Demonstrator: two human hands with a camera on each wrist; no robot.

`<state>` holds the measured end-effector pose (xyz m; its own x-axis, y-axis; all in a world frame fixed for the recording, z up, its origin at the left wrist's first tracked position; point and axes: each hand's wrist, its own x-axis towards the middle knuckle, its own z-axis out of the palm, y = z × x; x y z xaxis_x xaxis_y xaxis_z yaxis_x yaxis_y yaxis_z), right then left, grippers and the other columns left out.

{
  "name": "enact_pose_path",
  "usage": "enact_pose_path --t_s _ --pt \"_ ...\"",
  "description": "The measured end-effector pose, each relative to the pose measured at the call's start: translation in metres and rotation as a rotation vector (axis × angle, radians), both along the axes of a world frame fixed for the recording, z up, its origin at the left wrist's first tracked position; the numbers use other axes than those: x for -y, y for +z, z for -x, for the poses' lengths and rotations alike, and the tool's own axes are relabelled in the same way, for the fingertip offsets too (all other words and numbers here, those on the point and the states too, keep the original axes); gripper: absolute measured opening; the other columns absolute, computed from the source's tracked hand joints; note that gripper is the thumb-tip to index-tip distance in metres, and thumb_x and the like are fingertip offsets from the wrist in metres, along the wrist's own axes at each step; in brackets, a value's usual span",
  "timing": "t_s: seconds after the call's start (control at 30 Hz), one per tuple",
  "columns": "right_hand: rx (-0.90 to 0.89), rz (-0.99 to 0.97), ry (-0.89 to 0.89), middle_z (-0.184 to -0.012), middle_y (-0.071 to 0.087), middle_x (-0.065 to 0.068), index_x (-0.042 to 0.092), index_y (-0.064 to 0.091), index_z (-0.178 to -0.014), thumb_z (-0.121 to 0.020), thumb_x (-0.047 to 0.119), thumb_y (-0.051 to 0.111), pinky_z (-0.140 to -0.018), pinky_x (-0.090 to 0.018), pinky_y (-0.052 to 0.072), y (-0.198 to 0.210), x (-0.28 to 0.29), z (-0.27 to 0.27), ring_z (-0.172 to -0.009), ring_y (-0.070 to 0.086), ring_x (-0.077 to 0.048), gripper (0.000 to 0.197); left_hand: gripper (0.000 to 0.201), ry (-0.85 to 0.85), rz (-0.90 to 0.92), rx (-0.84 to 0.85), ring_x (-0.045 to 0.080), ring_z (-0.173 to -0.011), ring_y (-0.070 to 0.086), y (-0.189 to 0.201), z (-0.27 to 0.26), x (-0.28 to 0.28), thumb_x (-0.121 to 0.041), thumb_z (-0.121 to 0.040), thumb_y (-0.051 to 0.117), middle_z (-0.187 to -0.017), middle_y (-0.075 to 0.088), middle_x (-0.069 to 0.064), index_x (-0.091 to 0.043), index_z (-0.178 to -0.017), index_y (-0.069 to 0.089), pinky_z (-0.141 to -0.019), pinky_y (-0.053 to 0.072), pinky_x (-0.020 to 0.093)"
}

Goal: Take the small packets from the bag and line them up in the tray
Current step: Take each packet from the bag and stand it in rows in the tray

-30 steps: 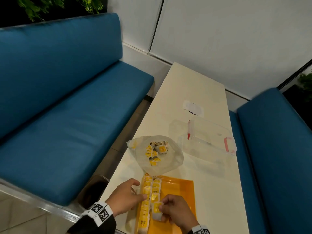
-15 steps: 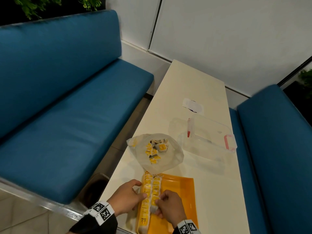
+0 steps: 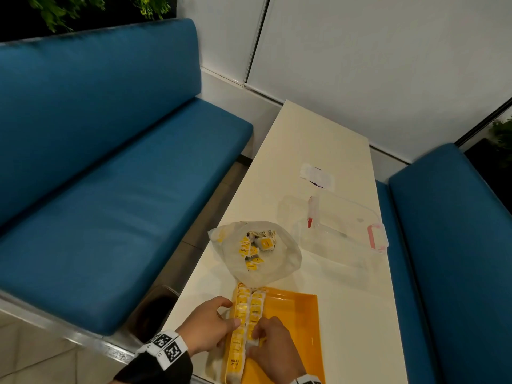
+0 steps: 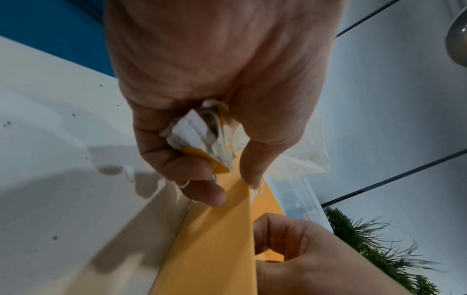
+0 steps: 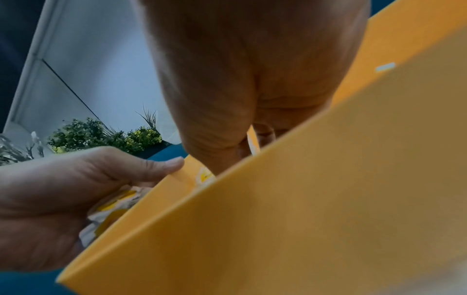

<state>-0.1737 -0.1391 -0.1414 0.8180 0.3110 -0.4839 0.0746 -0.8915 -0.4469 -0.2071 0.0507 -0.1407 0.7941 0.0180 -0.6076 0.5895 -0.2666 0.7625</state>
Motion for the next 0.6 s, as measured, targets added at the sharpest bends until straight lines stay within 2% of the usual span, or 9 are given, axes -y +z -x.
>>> enact_pose_path --t_s 0.13,0.27,0.33,0.4,0.47,0.53,0.6 --pt "0.040 0.022 0.002 -0.100 0.049 0.006 0.034 0.045 -0.074 -0.074 0.030 0.073 -0.079 -0.019 0.042 0.002 -0.007 -0.002 -0.091 0.055 -0.013 0.028 0.043 0.001 0.000 -0.003 0.010 -0.067 0.068 0.000 0.000 0.000 -0.040 -0.094 0.069 -0.092 0.072 0.001 -0.032 -0.132 0.051 -0.046 0.046 0.018" --pt "0.055 0.034 0.020 -0.102 0.048 0.005 0.035 0.044 -0.075 -0.075 0.033 0.074 -0.083 -0.021 0.043 0.004 -0.009 -0.001 -0.094 0.055 -0.013 0.029 0.039 -0.009 0.002 -0.016 0.009 -0.069 0.069 0.004 0.001 -0.001 -0.044 -0.094 0.067 -0.097 0.072 -0.001 -0.034 -0.129 0.052 -0.049 0.048 0.019" --pt "0.065 0.038 0.021 -0.104 0.048 0.007 0.036 0.048 -0.079 -0.075 0.035 0.075 -0.086 -0.020 0.043 0.008 -0.006 0.000 -0.097 0.055 -0.011 0.027 0.035 0.038 0.050 -0.027 0.010 -0.066 0.068 0.007 0.003 -0.005 -0.050 -0.096 0.063 -0.095 0.073 0.001 -0.029 -0.123 0.057 -0.050 0.048 0.021" --pt "0.107 0.034 -0.007 -0.106 0.048 0.009 0.036 0.053 -0.085 -0.078 0.036 0.075 -0.085 -0.019 0.044 0.017 -0.004 -0.002 -0.095 0.056 -0.009 0.022 0.042 0.149 0.203 -0.045 0.016 -0.063 0.066 0.012 0.005 -0.013 -0.057 -0.097 0.057 -0.091 0.074 0.005 -0.021 -0.117 0.063 -0.052 0.046 0.026" --pt "0.173 -0.020 -0.030 -0.106 0.050 0.011 0.037 0.057 -0.088 -0.083 0.032 0.073 -0.081 -0.017 0.045 0.030 -0.004 -0.004 -0.087 0.058 -0.006 0.017 0.051 0.242 0.399 -0.061 0.023 -0.064 0.063 0.020 0.007 -0.021 -0.061 -0.099 0.047 -0.092 0.075 0.014 -0.017 -0.118 0.064 -0.054 0.044 0.027" --pt "0.205 -0.153 -0.024 -0.103 0.054 0.013 0.038 0.058 -0.086 -0.085 0.025 0.073 -0.074 -0.012 0.043 0.048 -0.010 -0.005 -0.080 0.059 -0.007 0.019 0.055 0.278 0.538 -0.063 0.027 -0.068 0.064 0.030 0.008 -0.027 -0.062 -0.101 0.038 -0.103 0.074 0.024 -0.017 -0.121 0.065 -0.054 0.046 0.027" --pt "0.194 -0.314 -0.017 -0.098 0.059 0.012 0.035 0.063 -0.086 -0.085 0.022 0.074 -0.070 -0.010 0.043 0.069 -0.022 -0.004 -0.080 0.060 -0.008 0.017 0.059 0.286 0.634 -0.040 0.029 -0.069 0.063 0.039 0.007 -0.028 -0.061 -0.102 0.034 -0.111 0.070 0.030 -0.016 -0.124 0.065 -0.054 0.048 0.027"
